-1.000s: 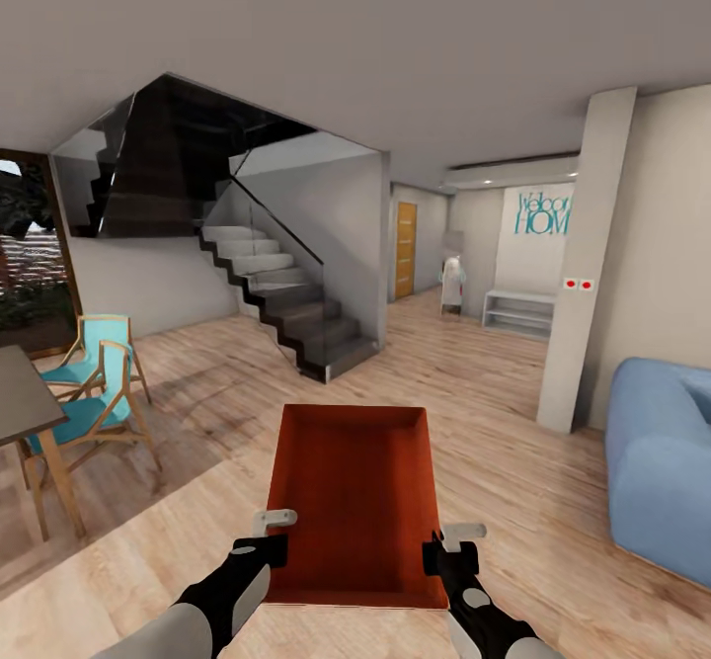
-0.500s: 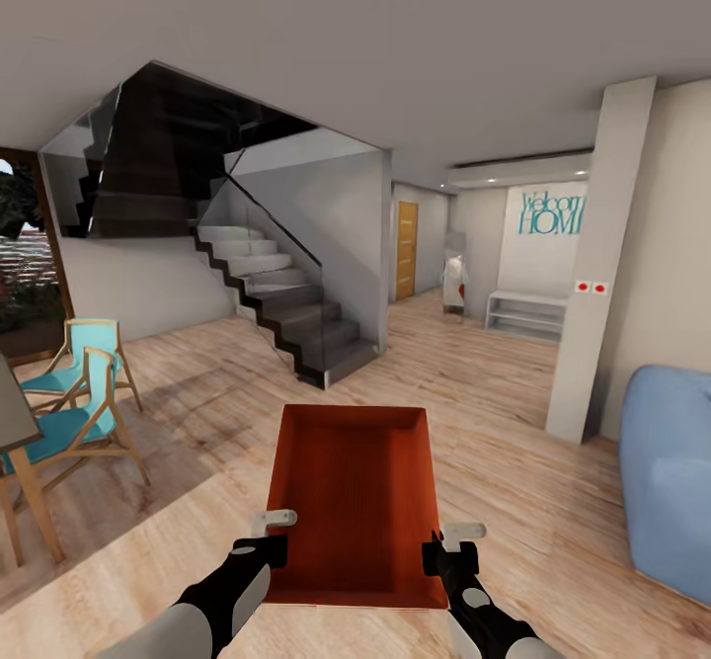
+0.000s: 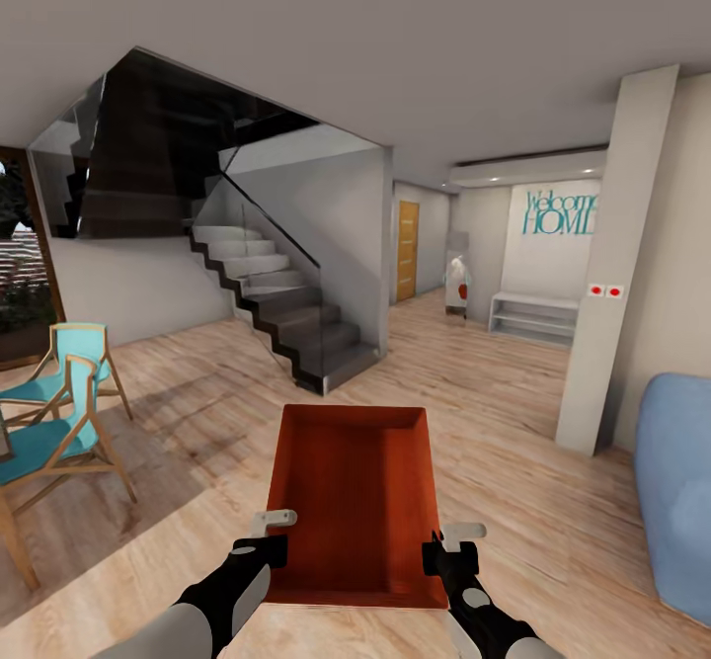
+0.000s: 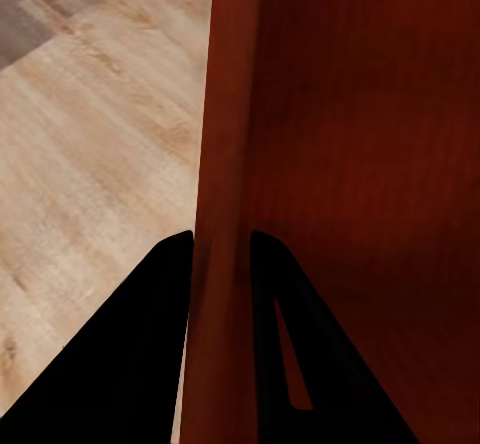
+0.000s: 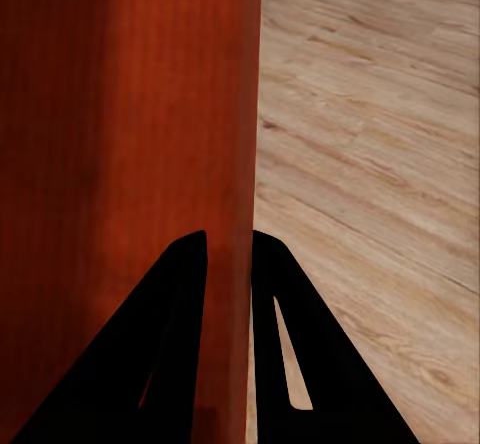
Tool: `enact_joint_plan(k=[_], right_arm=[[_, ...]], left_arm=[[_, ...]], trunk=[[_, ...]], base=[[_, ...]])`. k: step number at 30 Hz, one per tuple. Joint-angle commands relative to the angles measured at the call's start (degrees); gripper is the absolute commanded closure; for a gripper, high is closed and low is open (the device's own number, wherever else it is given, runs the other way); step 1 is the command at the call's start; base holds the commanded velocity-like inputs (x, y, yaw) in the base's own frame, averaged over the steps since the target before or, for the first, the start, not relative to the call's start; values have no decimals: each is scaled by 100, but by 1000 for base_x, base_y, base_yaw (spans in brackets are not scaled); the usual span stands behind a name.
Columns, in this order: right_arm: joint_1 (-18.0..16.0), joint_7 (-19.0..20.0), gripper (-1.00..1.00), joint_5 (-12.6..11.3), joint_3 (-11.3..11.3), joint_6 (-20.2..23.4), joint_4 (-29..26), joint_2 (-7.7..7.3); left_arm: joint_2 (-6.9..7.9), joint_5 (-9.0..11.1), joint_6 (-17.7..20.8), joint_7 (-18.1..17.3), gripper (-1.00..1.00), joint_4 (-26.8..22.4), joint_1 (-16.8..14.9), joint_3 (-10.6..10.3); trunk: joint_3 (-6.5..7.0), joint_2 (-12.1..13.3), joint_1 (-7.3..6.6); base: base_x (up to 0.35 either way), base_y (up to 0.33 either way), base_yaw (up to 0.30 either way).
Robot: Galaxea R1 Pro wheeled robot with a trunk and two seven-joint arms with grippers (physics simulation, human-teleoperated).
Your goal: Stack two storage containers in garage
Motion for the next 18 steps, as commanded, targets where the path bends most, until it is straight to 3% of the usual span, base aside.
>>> enact_joint_plan(k=[1, 18], right_arm=[[-6, -8, 100, 68, -199, -13, 6, 2], [-6, -4, 100, 68, -199, -12, 33, -6]], left_arm=[[32, -92, 41, 95, 100, -27, -3, 81], [37, -92, 41, 93, 100, -2, -4, 82]], trunk=[[-9, -6, 4], [-9, -6, 4]], base=[[321, 0, 0], [321, 0, 0]])
